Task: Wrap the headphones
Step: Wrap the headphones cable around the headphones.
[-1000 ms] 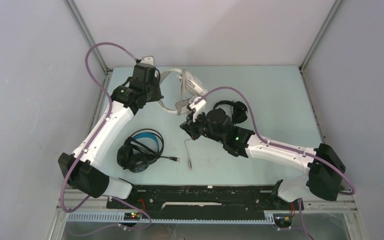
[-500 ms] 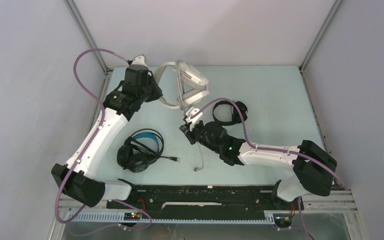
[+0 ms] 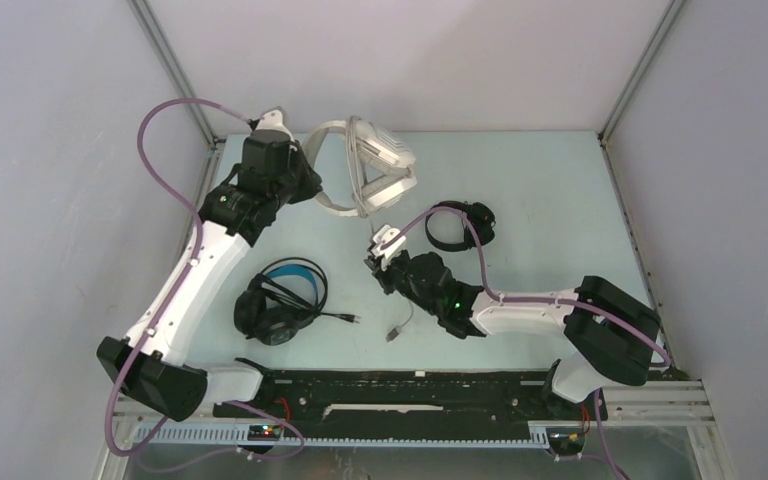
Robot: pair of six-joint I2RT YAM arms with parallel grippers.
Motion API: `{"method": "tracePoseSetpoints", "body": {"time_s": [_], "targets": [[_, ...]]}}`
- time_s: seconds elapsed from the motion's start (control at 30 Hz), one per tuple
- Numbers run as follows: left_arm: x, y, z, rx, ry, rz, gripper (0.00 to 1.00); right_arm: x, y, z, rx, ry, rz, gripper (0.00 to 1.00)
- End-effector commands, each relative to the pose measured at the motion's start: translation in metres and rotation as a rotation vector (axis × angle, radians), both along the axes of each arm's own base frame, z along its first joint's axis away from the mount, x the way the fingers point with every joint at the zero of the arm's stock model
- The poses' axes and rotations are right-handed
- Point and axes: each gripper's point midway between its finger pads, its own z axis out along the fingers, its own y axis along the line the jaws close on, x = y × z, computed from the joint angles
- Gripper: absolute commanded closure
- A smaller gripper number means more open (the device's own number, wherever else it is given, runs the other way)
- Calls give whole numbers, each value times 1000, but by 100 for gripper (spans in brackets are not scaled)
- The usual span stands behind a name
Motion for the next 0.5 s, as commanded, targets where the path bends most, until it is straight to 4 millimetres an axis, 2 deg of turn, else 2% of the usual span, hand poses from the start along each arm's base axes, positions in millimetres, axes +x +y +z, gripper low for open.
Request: {"method": "tracePoseSetpoints", "body": {"time_s": [0.0,0.2,0.47], "targets": [[-2,-3,47,-112,-133,3,100,0,-4,-7,20,-8,-21,86],[-2,-4,54,-117,-146,-2,100,-10,-14,-29,19,59,-22,83],[-6,-7,65,-137,-164,-20,100,-24,-31,-61,12,131,-21,83]]}}
